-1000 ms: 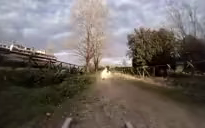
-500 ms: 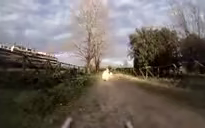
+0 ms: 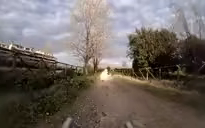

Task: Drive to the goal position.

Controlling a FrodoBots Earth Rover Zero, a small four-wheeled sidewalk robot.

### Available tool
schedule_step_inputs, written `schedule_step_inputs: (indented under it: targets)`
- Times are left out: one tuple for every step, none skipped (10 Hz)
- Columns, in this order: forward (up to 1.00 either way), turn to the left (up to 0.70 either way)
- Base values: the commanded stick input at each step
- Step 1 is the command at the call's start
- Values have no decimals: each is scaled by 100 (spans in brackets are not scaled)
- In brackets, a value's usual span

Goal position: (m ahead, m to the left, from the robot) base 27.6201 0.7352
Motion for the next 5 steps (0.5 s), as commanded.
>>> schedule_step_inputs:
  targets:
    - [70, 0]
    - [70, 0]
    - [70, 0]
    - [70, 0]
    - [70, 0]
